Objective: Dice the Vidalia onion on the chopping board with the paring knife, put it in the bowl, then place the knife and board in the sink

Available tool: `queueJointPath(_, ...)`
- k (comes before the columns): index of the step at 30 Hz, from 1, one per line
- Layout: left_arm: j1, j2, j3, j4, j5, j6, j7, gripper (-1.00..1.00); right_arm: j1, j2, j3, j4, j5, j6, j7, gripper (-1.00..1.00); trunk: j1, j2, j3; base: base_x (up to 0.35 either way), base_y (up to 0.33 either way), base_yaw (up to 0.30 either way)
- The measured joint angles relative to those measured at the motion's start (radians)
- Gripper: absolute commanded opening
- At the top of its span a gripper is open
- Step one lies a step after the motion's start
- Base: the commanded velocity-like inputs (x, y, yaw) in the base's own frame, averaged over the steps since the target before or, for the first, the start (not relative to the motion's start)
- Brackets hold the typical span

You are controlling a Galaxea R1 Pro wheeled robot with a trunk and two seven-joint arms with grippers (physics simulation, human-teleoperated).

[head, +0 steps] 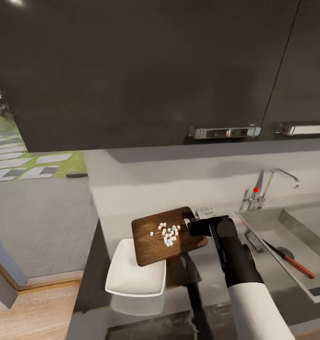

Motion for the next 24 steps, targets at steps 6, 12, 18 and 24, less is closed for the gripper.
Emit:
queueJointPath(6, 0.0, 0.0, 0.0, 0.0, 0.0, 0.0, 0.0, 1.0, 0.0, 0.0, 0.0, 0.0, 0.001, 0.0, 0.0, -1.0, 0.0, 0.0, 0.009, 0.0, 0.3, 0.0)
queueJointPath(12, 0.0, 0.0, 0.0, 0.0, 0.0, 0.0, 0.0, 1.0, 0.0, 0.0, 0.0, 0.0, 0.003, -0.001, 0.0, -1.0, 0.0, 0.0, 0.019, 0.0, 0.3, 0.0)
queueJointPath(18, 0.0, 0.0, 0.0, 0.0, 0.0, 0.0, 0.0, 1.0, 0.0, 0.0, 0.0, 0.0, 0.004, -0.001, 0.0, -1.0, 0.0, 0.0, 0.028, 0.0, 0.284, 0.0)
queueJointPath(24, 0.0, 0.0, -0.001, 0.0, 0.0, -0.001, 0.0, 1.0, 0.0, 0.0, 0.001, 0.0, -0.002, -0.002, 0.002, -1.0, 0.0, 0.0, 0.03, 0.0, 0.073, 0.0)
